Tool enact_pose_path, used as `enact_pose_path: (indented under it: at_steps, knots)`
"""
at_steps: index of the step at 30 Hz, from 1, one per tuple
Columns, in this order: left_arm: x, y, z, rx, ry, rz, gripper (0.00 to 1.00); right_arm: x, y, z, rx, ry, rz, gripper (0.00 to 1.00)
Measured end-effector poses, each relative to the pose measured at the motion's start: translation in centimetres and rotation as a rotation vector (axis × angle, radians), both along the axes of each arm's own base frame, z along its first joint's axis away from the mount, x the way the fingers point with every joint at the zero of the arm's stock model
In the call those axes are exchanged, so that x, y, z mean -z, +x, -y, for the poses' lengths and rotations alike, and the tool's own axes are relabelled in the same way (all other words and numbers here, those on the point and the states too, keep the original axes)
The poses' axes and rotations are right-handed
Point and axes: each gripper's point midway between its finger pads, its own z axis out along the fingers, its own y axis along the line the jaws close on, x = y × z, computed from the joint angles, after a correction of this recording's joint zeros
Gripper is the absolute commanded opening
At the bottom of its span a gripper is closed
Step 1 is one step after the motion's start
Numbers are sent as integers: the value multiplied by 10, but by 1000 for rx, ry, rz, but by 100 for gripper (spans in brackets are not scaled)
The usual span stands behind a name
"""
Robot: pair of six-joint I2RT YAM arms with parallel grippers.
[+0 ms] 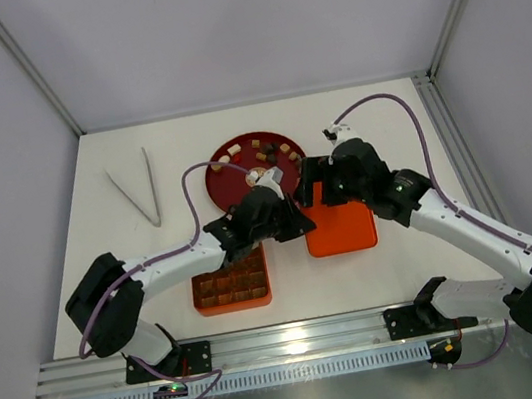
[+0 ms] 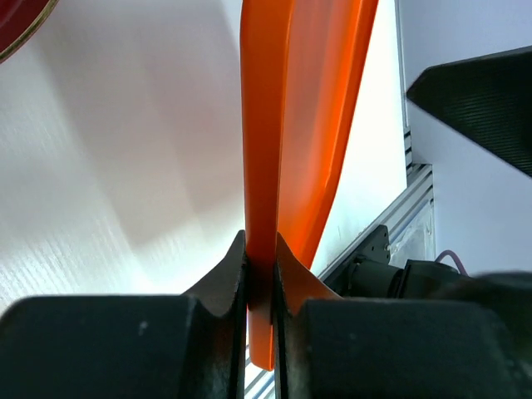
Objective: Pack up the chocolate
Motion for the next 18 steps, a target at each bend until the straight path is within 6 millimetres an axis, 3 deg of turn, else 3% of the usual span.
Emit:
enact_pose_path:
  at_steps: [7,11,15,18]
  knots:
    - [9,-7,-7,10,47,-48,0,-8,0,4,-14,1,34,98]
    - [7,-4,-16,16,53,-101,0,-14,-8,17,-23,0,86,98]
    - [-4,22,-43,-25,40,-182,0,-22,-29,29,-61,6,170,98]
    - [-18,41,-65,-46,6,-243,0,-23,-50,23,-133,-11,228,95]
